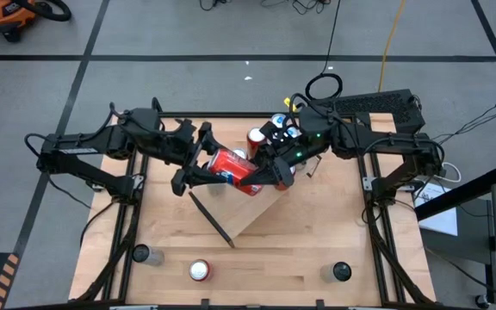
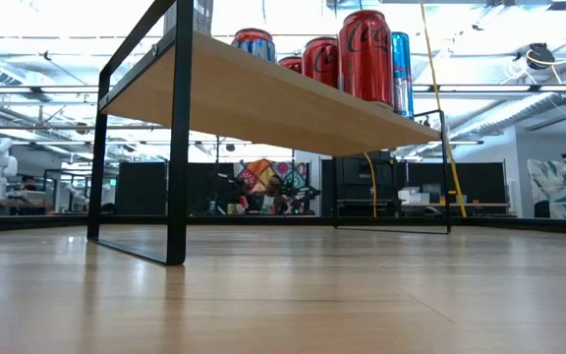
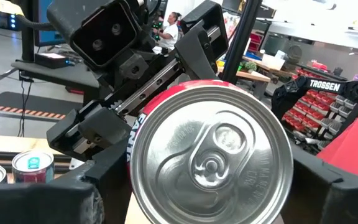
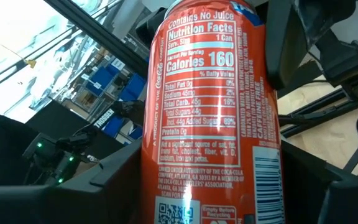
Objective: Place canned beverage on shelf
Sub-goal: Put the top orange soda can on the shelf
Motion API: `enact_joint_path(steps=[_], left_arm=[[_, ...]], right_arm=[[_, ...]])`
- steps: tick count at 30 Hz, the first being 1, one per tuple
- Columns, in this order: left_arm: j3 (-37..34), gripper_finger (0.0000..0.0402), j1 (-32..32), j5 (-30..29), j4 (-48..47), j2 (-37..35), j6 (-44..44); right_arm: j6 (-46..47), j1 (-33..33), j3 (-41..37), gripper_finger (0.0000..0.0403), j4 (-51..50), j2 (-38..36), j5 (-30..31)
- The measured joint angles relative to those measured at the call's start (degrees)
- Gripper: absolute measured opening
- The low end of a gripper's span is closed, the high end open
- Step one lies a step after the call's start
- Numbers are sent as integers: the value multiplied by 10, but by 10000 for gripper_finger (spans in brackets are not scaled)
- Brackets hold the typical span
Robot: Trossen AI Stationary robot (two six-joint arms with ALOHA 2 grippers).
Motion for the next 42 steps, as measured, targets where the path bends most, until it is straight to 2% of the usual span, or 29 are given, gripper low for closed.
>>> enact_joint_path(steps=[6,14,17,22,30,35,37,42], left_arm=[[0,290,0,6,1,0,-13],[-1,288,-1,9,-8,-2,-77],[-1,288,-1,2,-6,-2,-110],[-1,287,0,-69,-4,-3,-171],[-1,287,3,-190,0,0,-230],[-1,287,25,-235,0,7,-305],[-1,287,34,-244,0,9,-345],[0,286,50,-254,2,20,-428]], right_arm=[[8,1,0,284,0,0,12],[-3,-1,1,360,-10,-13,35],[-33,-1,1,376,-17,-23,83],[-105,15,11,380,-30,-35,185],[-300,81,162,380,-196,-8,376],[-407,103,193,380,-238,-9,485],[-455,109,197,380,-254,-8,513],[-523,109,197,382,-262,0,527]])
